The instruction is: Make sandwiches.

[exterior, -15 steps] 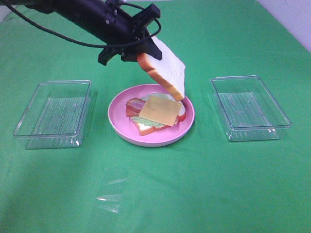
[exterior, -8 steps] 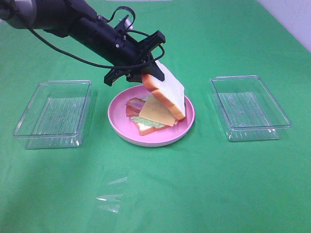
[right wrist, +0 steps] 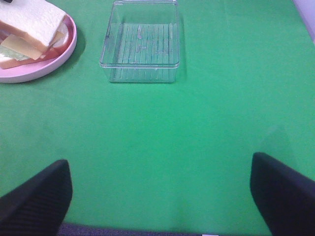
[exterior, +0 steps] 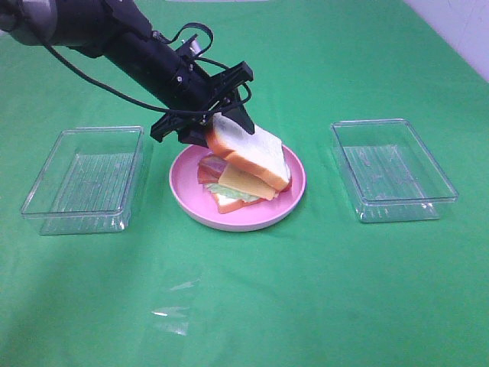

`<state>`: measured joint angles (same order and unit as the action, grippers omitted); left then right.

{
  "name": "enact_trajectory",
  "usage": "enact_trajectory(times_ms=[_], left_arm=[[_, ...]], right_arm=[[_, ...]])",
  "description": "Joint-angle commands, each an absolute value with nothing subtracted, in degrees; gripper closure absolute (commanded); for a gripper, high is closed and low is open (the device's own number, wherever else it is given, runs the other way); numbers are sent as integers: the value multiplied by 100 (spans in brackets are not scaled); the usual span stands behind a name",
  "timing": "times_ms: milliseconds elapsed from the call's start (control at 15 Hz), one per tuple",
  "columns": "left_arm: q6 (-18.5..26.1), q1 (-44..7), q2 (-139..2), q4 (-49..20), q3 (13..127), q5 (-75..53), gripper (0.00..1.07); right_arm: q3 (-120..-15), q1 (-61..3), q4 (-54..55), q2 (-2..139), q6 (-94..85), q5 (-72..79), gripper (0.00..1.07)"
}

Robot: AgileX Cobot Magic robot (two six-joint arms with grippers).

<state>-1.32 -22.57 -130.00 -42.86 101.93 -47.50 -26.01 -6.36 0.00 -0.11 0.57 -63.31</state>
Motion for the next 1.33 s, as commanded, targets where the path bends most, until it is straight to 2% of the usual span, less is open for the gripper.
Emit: enact_trajectory(times_ms=[67,133,333,400,467,600,800,1000,1267,1333], left_arm=[[-138,-2280,-12989,-4303,10262,-5071,14],[-120,-2280,-12989,-4217,10330,-5288,10],[-206,-2280,-12989,-3518,10817,-6102,10],[-361,-2280,-12989,-3243,11041,-6429,10],[-596,-2280,-12989,-2647,11585,-7110,10],[-688,-2280,-12977,-2154,11981,-7563,10],[-796,-2280,-12559,-1461,12021,-7552,10],[-814,-2229,-11809,-493,11625,-7552,10],[-900,-1753,-10623,-97,10451,-7552,10],[-911,-1530,-9929,120,9677,-7546,10]], right_arm=[[-2578,-607,0,-166,0,-6308,11],[-2578,-607,0,-166,0,-6308,11],[-2578,-607,0,-166,0,-6308,11],[-2578,-607,0,-166,0,-6308,11],[-2578,-607,0,-166,0,-6308,11],[-2578,-607,0,-166,0,-6308,11],[-2578,-607,0,-166,0,-6308,11],[-2578,-607,0,-166,0,-6308,11],[-2578,-607,0,-166,0,-6308,11],[-2578,-607,0,-166,0,-6308,11]])
